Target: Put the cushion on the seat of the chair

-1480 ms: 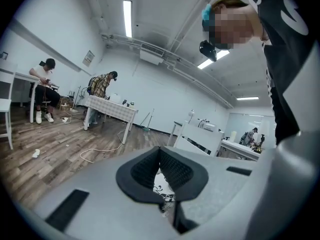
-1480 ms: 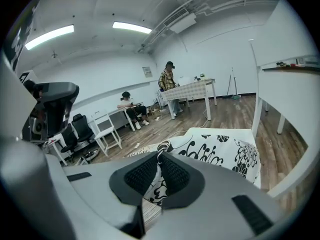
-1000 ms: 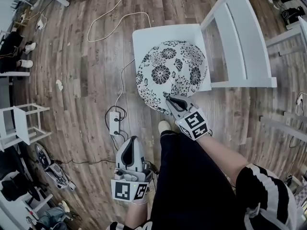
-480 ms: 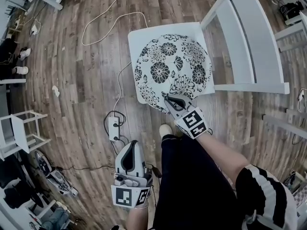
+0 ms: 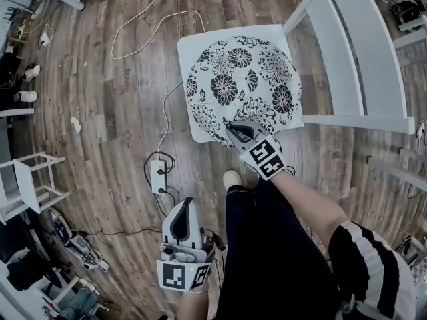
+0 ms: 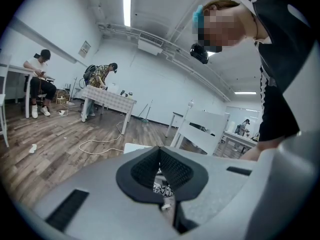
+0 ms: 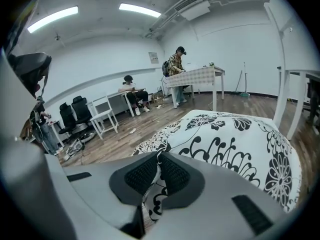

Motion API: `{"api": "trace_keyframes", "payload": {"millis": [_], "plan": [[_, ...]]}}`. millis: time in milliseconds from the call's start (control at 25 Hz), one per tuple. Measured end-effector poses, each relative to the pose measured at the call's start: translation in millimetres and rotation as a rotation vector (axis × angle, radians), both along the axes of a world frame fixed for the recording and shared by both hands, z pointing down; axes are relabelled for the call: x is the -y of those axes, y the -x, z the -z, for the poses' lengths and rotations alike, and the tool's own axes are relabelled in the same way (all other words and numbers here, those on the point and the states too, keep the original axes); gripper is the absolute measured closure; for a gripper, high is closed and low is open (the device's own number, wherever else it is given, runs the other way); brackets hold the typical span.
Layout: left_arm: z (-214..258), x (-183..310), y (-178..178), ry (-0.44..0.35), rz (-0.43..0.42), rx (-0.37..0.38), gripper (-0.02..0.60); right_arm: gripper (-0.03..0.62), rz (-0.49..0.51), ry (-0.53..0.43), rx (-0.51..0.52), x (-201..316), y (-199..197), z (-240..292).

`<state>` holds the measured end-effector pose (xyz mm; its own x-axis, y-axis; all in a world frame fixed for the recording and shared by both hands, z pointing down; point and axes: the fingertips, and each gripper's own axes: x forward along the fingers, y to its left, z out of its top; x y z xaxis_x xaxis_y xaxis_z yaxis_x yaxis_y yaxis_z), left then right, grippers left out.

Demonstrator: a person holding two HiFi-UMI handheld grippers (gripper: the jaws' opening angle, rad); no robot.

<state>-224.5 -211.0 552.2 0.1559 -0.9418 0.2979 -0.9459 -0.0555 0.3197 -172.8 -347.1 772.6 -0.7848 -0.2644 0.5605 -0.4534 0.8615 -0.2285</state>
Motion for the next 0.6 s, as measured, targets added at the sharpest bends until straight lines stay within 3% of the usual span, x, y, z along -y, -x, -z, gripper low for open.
{"api": "trace_keyframes", "payload": {"millis": [600], "plan": [[-8, -10, 14, 0.018, 0.012, -0.018, 0.577, 0.559, 0.031, 0.03, -0.09, 10, 13, -27]]}}
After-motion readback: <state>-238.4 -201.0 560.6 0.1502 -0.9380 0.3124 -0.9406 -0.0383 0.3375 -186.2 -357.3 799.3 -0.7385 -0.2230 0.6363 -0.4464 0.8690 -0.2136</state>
